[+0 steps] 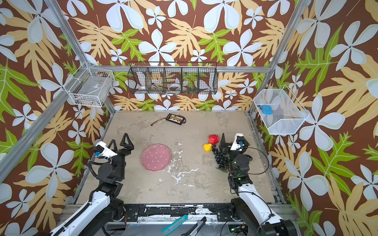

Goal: Arrange fruit in a fruit bowl
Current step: Move the fruit bowl to the center of the table.

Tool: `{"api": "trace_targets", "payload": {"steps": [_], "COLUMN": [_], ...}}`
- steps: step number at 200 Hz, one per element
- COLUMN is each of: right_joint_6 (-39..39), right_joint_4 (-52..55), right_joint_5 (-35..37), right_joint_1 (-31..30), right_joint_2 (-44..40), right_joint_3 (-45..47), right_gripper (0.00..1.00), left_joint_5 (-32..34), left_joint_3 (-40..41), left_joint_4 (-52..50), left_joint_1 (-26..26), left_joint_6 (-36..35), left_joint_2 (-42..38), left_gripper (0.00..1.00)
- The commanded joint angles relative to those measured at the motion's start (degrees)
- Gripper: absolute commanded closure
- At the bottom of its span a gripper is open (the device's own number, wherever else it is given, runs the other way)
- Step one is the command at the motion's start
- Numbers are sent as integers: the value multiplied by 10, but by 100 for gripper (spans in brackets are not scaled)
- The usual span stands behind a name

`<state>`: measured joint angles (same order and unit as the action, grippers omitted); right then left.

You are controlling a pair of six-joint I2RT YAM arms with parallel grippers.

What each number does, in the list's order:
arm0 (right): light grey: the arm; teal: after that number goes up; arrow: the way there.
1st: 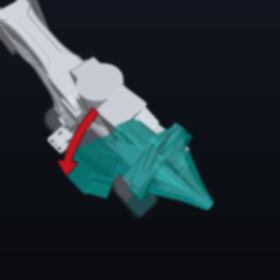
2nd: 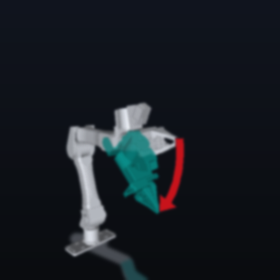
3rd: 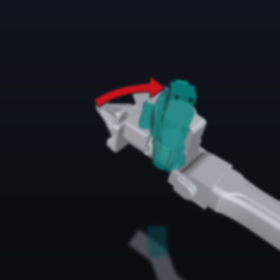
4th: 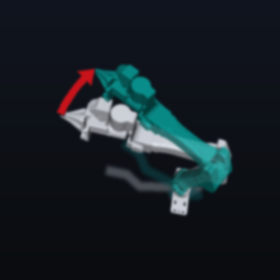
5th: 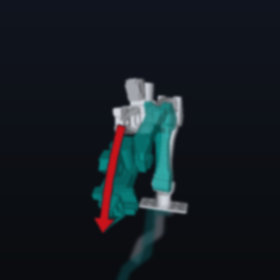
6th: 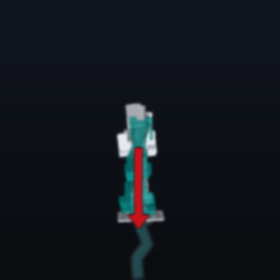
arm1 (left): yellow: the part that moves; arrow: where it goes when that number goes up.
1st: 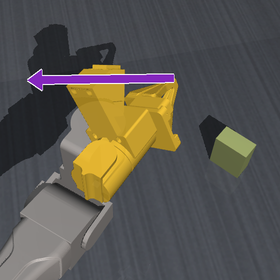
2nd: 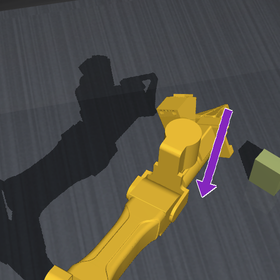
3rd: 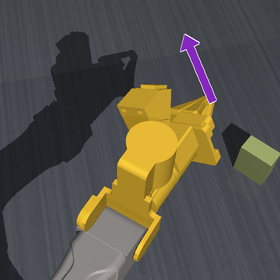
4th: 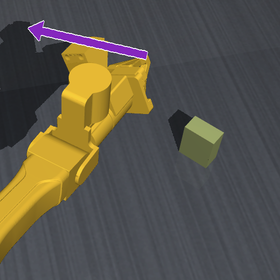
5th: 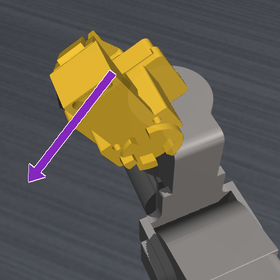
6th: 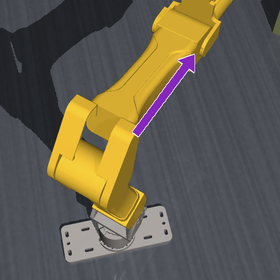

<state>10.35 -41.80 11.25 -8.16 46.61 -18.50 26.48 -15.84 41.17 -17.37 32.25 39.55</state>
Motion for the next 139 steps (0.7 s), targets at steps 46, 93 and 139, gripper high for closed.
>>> {"api": "trace_targets", "payload": {"steps": [46, 93, 139], "right_joint_6": [237, 242, 222], "right_joint_4": [396, 413, 419], "right_joint_5": [-26, -191, -257], "right_joint_1": [2, 10, -3], "right_joint_2": [-23, -13, -7], "right_joint_3": [-159, -115, -103], "right_gripper": [0, 0, 0], "left_joint_5": [-137, -226, -359], "left_joint_3": [-13, -43, -83], "left_joint_4": [-300, -370, -327], "left_joint_1": [0, 0, -32], "left_joint_6": [199, 137, 132], "left_joint_2": [-93, -64, 94], "left_gripper": [0, 0, 0]}}
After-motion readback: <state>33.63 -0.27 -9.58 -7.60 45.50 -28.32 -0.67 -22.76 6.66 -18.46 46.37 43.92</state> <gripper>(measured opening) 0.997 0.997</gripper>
